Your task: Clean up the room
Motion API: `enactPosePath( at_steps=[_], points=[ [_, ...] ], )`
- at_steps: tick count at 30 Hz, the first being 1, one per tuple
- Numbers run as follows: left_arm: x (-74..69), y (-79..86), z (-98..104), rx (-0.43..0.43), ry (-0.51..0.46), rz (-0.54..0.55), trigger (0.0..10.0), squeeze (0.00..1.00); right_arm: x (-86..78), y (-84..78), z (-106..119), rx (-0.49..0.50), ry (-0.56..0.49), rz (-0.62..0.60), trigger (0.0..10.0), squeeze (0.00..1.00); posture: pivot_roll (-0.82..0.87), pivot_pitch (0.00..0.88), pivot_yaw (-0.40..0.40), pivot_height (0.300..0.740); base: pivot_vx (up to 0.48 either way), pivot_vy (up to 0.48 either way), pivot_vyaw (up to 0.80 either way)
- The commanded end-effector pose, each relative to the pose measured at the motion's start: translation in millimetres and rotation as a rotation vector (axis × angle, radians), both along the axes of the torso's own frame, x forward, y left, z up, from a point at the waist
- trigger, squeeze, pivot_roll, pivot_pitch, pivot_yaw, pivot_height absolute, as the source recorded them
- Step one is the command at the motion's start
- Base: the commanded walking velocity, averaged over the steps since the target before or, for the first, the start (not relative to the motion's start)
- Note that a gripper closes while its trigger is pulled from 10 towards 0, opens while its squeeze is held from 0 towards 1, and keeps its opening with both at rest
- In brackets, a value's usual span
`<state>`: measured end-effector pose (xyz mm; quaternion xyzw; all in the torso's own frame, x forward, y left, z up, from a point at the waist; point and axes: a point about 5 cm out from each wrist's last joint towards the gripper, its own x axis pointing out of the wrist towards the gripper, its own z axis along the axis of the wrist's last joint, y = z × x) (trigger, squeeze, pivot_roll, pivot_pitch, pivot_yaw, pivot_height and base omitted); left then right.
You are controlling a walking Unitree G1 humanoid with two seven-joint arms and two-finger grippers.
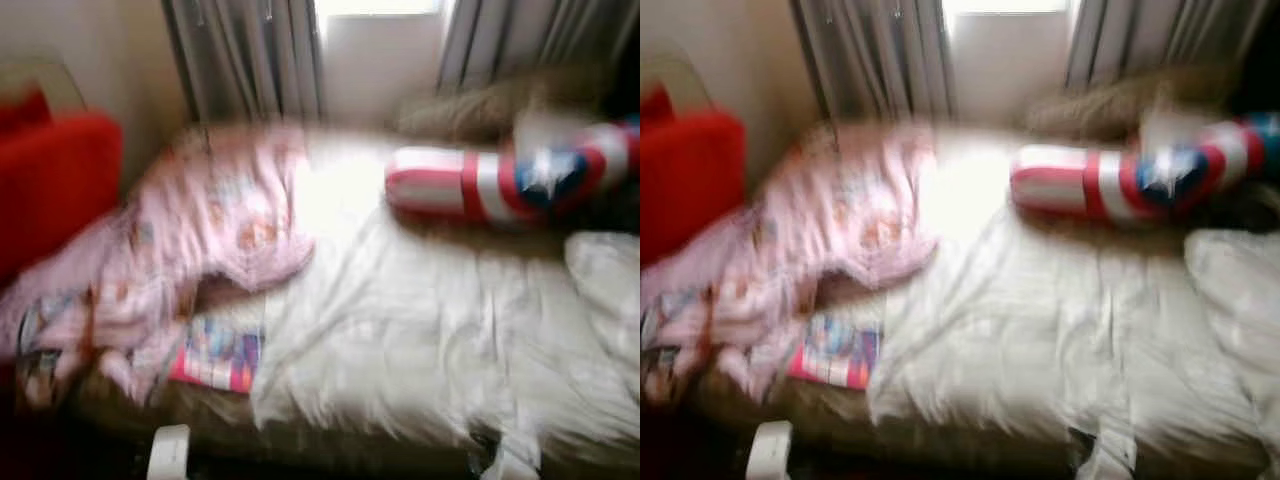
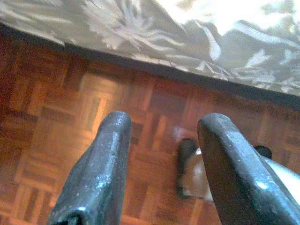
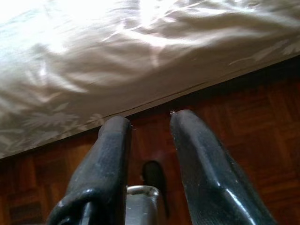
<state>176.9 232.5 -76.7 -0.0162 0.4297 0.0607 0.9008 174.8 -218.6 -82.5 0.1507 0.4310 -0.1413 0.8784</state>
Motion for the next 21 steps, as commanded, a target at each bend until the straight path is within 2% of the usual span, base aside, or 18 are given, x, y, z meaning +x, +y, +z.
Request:
enactPosePath(
  at_steps=[1, 21],
  points=[
    [-2.3, 7.3, 0.9, 0.020, 0.004, 0.003, 10.0, 0.00, 7.0, 6.4, 2.0, 0.014, -0.018, 0.005, 10.0, 0.00, 0.02, 0.000, -0.011, 0.740, 0.000, 0.480, 0.00],
    [-2.3, 7.3, 0.9, 0.020, 0.004, 0.003, 10.0, 0.00, 7.0, 6.4, 2.0, 0.014, -0.018, 0.005, 10.0, 0.00, 0.02, 0.000, -0.011, 0.740, 0.000, 0.480, 0.00]
  ],
)
